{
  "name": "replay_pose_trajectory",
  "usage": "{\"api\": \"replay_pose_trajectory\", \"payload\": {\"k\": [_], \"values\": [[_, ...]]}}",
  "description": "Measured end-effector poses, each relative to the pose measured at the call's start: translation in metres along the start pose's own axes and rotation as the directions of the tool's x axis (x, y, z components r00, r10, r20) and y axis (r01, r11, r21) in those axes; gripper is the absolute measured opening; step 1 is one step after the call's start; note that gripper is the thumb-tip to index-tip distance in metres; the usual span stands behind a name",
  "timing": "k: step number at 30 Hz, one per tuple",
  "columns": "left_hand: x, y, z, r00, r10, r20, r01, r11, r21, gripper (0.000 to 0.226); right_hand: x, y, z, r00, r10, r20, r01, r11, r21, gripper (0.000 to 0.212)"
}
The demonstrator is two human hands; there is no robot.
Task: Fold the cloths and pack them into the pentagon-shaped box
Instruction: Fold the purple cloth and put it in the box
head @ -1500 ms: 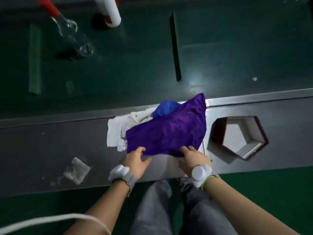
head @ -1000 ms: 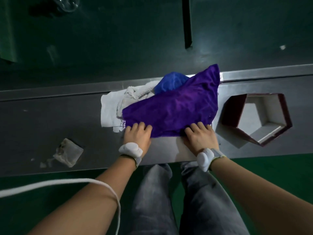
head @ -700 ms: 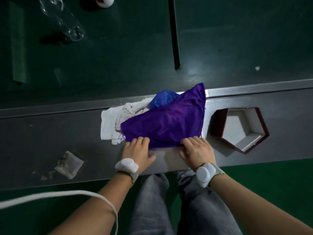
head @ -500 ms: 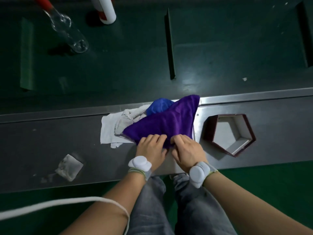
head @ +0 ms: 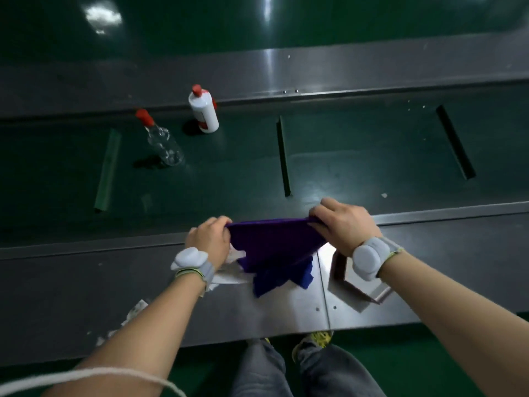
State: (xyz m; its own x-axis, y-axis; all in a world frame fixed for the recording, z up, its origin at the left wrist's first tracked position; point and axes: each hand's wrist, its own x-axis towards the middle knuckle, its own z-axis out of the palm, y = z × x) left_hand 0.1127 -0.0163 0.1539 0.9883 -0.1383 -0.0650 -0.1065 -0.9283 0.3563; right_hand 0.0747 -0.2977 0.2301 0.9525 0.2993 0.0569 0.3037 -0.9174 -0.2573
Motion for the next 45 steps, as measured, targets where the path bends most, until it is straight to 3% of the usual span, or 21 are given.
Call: {"api": "replay_pose_trajectory", "payload": {"k": [3,7,12,15,21,26,28,31,34,37,41,43,45], "values": [[0.028,0.001,-0.041,0.993,0.026,-0.113,-0.029,0.999,-0.022,0.011,0.014,0.013,-0.027,0.997,0.015,-0.079,-0.019,0.998,-0.06,0.02],[0.058,0.017,-0.106,0.951,0.129,-0.282,-0.142,0.99,-0.024,0.011,0.028,0.038,-0.06,0.992,0.096,-0.082,-0.109,0.981,-0.163,0.019],[0.08,0.033,-0.164,0.852,0.16,-0.499,-0.242,0.965,-0.104,0.015,0.046,0.05,-0.091,0.936,0.148,-0.319,-0.227,0.947,-0.228,0.013],[0.076,0.027,-0.175,0.833,0.164,-0.528,-0.291,0.942,-0.167,0.012,0.041,0.047,-0.087,0.92,0.167,-0.353,-0.255,0.942,-0.218,0.014],[0.006,-0.033,-0.112,0.937,0.167,-0.308,-0.219,0.965,-0.143,0.005,-0.01,0.03,-0.029,0.97,0.096,-0.223,-0.138,0.974,-0.182,0.014],[-0.074,-0.072,-0.039,0.99,0.143,0.012,-0.142,0.988,-0.06,0.009,-0.073,0.018,0.034,0.991,0.12,0.063,-0.11,0.982,-0.151,0.035],[-0.106,-0.084,-0.015,0.974,0.144,0.175,-0.143,0.99,-0.016,0.007,-0.102,0.013,0.059,0.961,0.149,0.233,-0.118,0.983,-0.141,0.031],[-0.145,-0.102,0.017,0.914,0.195,0.357,-0.213,0.977,0.011,0.008,-0.14,0.007,0.096,0.853,0.179,0.49,-0.09,0.976,-0.2,0.032],[-0.161,-0.11,0.035,0.851,0.153,0.502,-0.206,0.977,0.051,0.014,-0.158,0.0,0.117,0.783,0.207,0.586,-0.134,0.977,-0.167,0.042],[-0.146,-0.116,0.047,0.865,0.11,0.489,-0.128,0.992,0.004,0.017,-0.142,0.005,0.129,0.813,0.301,0.499,-0.289,0.952,-0.104,0.044],[-0.083,-0.11,0.06,0.961,0.023,0.274,0.004,0.995,-0.1,0.022,-0.08,0.023,0.146,0.828,0.52,0.211,-0.557,0.805,0.203,0.024],[-0.041,-0.107,0.071,0.99,-0.03,0.141,0.045,0.993,-0.105,0.021,-0.04,0.039,0.158,0.784,0.615,0.081,-0.612,0.745,0.267,0.017],[-0.006,-0.103,0.071,0.997,-0.066,0.033,0.069,0.992,-0.105,0.02,-0.006,0.049,0.16,0.791,0.612,0.013,-0.592,0.759,0.272,0.017]]}}
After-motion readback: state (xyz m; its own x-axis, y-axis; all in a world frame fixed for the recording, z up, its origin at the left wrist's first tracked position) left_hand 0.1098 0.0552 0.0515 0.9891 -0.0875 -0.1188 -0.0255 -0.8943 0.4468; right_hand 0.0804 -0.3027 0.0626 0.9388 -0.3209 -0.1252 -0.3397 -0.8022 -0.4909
